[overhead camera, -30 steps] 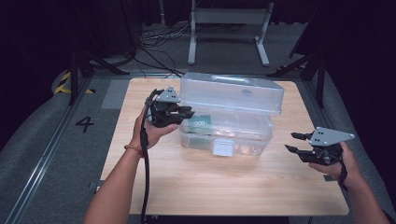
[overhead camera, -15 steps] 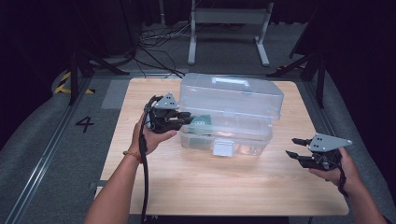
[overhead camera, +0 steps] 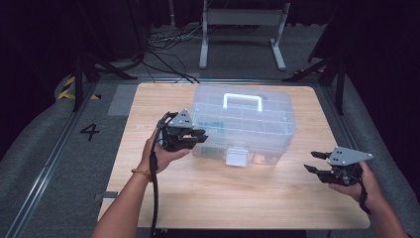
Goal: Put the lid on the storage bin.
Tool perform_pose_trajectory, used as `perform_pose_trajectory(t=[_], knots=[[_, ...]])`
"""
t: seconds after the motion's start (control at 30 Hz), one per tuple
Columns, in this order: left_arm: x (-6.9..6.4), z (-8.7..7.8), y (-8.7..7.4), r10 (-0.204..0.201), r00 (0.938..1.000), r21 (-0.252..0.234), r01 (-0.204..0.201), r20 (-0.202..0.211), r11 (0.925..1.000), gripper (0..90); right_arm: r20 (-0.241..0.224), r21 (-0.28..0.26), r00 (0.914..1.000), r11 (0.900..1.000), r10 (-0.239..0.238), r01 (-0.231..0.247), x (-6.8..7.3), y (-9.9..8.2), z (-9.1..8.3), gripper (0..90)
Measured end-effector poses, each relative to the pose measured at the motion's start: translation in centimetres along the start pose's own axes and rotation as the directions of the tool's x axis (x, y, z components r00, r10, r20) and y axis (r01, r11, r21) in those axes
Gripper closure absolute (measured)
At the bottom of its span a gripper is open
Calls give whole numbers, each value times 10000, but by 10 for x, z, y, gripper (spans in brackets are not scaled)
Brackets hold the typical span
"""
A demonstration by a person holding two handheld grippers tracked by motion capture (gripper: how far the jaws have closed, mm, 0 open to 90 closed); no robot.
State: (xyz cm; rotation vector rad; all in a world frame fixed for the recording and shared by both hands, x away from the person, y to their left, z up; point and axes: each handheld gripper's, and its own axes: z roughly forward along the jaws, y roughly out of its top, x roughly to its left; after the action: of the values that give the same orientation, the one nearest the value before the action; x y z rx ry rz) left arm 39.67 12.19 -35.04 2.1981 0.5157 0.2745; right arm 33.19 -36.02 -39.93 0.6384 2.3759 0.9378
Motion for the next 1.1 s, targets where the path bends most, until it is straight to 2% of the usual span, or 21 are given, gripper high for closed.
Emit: perform_pose_trajectory(t=[0.13,0.23,0.27,0.3,0.33,0.37,0.4,0.57,0.67,0.7,0.77,0.8,0.87,0.93,0.97,1.0,1.07,1.1], knots=[[-5,1,-10,-145,9999,118,144,90,9998,749,-71,3,10000,10000,-2,2,1,-1,0,496],[-9,-3,-12,0,9999,194,2,-112,9998,714,-14,-61,10000,10000,26,-27,1,-2,-2,496],[-13,-6,-16,181,9994,436,-168,-288,9989,699,10,-70,10000,10000,62,-62,1,-3,-4,494],[-13,-6,-16,181,9994,436,-168,-288,9989,677,10,-70,10000,10000,62,-62,1,-3,-4,494],[-16,-10,-21,295,9978,698,-254,-586,9972,648,106,-104,9999,9999,90,-89,1,-3,-6,484],[-16,-10,-21,295,9978,698,-254,-586,9972,646,120,-153,9998,9998,128,-126,0,-4,-7,481],[-18,-14,-28,458,9957,911,-385,-799,9951,621,108,-190,9998,9997,165,-163,0,-5,-8,478],[-21,-22,-45,481,9881,1343,-284,-1459,9905,466,284,-105,9993,9997,224,-221,0,-9,-9,428],[-22,-24,-59,697,9821,1792,-378,-1752,9831,396,482,-95,9986,9997,210,-206,-1,-13,-9,386],[-22,-24,-64,738,9796,1962,-365,-1867,9799,373,466,-100,9984,9994,321,-317,-1,-15,-10,374],[-22,-24,-74,701,9796,2073,-301,-1885,9778,353,608,-93,9975,9993,362,-357,-1,-19,-10,355],[-23,-24,-79,718,9765,2250,-247,-2034,9740,333,821,33,9958,9992,396,-400,-1,-22,-10,342],[-22,-25,-89,691,9719,2393,-136,-2251,9709,288,934,199,9947,9988,434,-454,-1,-27,-10,328],[-21,-26,-101,531,9720,2399,35,-2288,9708,281,980,177,9940,9986,486,-506,-2,-33,-10,305],[-21,-27,-105,470,9704,2436,125,-2368,9698,269,1025,244,9929,9977,603,-631,-2,-37,-10,295],[-20,-27,-109,480,9713,2473,114,-2329,9689,269,1059,231,9916,9968,742,-771,-2,-40,-10,288],[-20,-28,-118,399,9690,2506,232,-2439,9678,265,1046,181,9905,9956,893,-917,-3,-48,-10,281],[-20,-28,-122,378,9714,2544,238,-2344,9668,258,1052,229,9894,9944,1000,-1029,-4,-51,-10,267]])
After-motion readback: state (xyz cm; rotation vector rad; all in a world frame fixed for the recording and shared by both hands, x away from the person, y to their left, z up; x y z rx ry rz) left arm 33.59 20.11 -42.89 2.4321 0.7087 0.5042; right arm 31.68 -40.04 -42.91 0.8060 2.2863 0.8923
